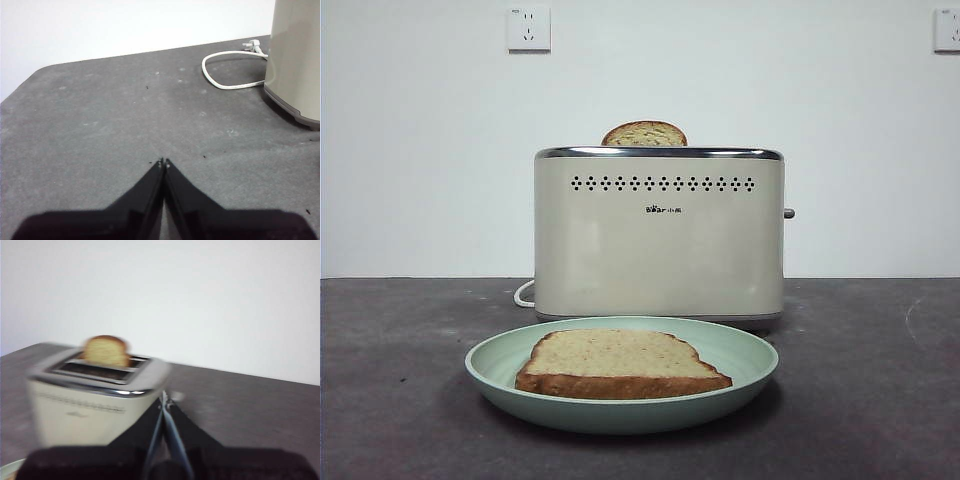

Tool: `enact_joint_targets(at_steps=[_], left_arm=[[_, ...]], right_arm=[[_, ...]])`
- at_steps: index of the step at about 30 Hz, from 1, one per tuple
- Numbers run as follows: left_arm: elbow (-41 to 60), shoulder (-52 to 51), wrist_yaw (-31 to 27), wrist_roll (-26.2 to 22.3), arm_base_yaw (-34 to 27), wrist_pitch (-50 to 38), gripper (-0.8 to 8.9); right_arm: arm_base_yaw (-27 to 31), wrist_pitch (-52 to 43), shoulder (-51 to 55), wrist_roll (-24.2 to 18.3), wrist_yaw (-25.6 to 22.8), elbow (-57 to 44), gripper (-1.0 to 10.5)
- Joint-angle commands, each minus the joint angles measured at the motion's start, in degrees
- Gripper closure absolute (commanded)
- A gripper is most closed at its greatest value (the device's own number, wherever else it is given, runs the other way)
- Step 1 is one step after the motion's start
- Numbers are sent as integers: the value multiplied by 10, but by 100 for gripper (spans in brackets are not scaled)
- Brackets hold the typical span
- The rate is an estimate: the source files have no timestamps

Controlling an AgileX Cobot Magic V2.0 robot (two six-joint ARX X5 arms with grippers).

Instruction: Take the bread from the toaster,put the bread on the plate,put the plate on the table

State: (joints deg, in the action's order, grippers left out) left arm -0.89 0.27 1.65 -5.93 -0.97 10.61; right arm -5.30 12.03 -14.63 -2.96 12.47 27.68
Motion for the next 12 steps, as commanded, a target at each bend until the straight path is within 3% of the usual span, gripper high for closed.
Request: enact_joint_targets(at_steps=[1,6,12], left_arm=[[7,-2,-1,4,-2,-3,817],[7,-2,-1,4,-2,-3,817],[7,-2,0,4,-2,-3,817]], right_arm=[[5,-43,32,25,-55,-75,946],[5,-78,86,28,-100,-159,946],[5,-86,143,57,-101,-236,946]])
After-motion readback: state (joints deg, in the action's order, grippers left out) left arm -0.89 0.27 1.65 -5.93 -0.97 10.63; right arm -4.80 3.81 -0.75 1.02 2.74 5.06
